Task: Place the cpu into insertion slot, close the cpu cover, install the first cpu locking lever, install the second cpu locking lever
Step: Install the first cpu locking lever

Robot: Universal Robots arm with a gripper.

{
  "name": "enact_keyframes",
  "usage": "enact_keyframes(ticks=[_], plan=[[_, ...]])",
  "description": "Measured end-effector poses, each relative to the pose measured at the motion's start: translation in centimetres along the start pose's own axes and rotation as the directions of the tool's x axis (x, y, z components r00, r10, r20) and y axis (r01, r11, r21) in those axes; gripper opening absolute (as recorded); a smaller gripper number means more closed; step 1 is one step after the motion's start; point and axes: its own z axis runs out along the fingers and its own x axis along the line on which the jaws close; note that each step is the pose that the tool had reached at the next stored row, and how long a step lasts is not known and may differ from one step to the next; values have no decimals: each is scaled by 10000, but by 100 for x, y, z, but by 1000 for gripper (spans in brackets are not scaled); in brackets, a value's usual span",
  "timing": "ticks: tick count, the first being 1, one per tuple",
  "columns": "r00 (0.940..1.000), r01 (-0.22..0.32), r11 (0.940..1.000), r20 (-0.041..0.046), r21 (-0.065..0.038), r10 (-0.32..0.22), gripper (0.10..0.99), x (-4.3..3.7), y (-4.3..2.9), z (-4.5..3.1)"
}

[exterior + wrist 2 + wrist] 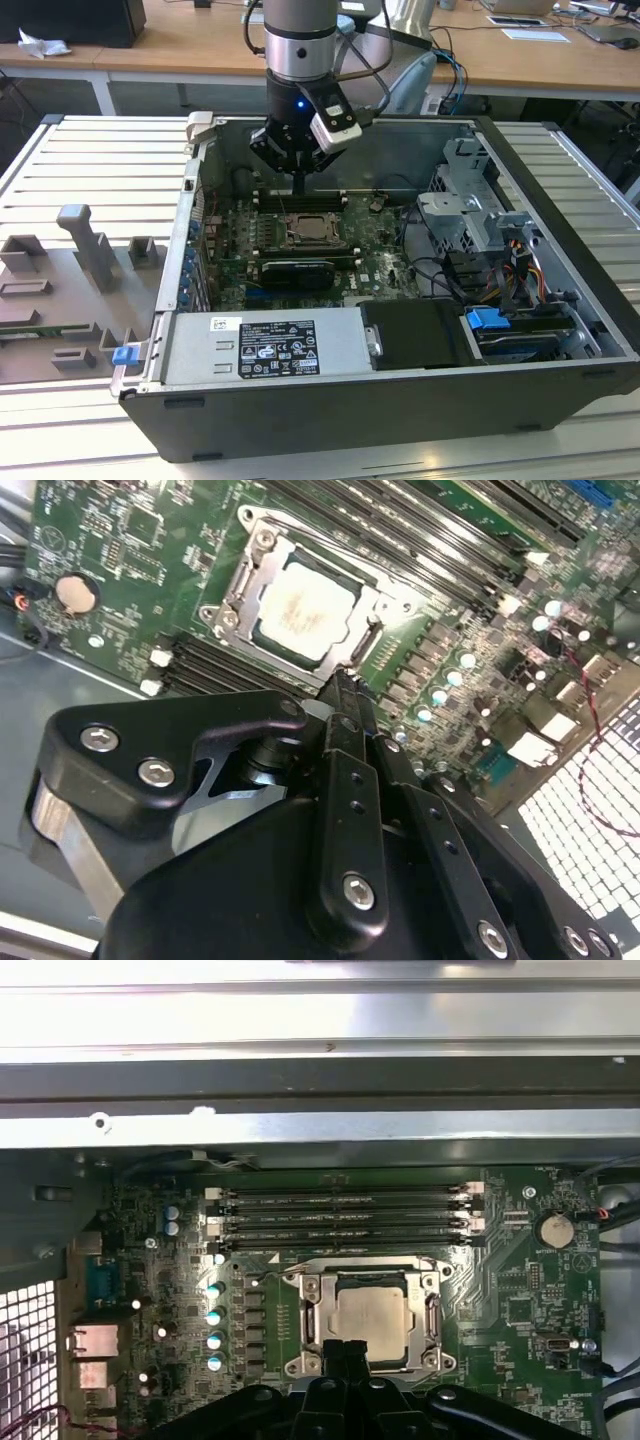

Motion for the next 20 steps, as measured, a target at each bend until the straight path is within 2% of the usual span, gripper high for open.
enact_keyframes(ticks=[3, 12, 20], plan=[[10000, 8, 10000, 0, -1, -8, 106, 57, -2, -1], [10000, 26, 10000, 0, -1, -26, 106, 138, -4, -3], [9998, 196, 9998, -3, -16, -196, 106, 321, -10, 11]])
